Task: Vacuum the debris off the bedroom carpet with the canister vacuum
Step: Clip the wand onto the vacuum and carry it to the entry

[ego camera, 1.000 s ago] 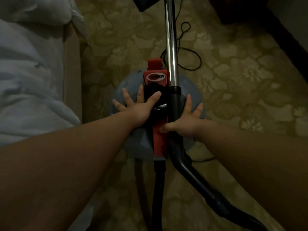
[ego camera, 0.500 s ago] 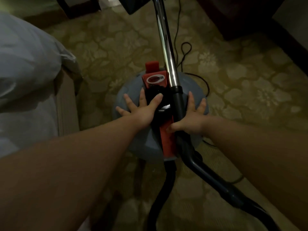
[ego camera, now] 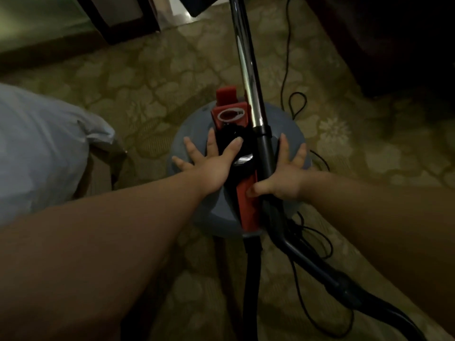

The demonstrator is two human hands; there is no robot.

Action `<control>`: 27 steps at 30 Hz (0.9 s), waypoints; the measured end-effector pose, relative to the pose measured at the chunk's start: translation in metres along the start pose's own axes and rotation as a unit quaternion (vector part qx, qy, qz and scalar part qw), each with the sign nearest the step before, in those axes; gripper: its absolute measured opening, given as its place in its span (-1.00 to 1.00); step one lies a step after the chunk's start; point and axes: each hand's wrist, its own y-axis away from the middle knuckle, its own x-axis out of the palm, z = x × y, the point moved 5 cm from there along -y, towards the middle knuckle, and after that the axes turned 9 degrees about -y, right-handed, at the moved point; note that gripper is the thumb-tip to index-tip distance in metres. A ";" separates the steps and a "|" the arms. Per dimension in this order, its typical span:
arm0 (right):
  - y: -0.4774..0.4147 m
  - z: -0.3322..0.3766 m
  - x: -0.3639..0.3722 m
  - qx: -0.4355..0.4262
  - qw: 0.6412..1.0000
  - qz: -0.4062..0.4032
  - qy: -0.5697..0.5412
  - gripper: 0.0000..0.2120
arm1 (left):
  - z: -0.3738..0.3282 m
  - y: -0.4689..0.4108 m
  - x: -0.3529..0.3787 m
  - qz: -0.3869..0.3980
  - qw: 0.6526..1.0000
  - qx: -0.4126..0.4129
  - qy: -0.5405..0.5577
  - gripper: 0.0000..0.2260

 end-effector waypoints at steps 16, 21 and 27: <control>-0.227 0.226 -0.181 -0.001 1.000 -0.022 -0.012 0.50 | -0.136 -0.276 -0.210 -0.007 1.000 0.002 -0.021 -0.17; -0.292 0.298 -0.235 -0.006 1.000 -0.026 -0.010 0.49 | -0.177 -0.356 -0.273 -0.011 1.000 0.010 -0.023 -0.16; -0.358 0.370 -0.289 0.003 1.000 -0.015 -0.008 0.48 | -0.218 -0.439 -0.342 -0.009 1.000 -0.004 -0.026 -0.19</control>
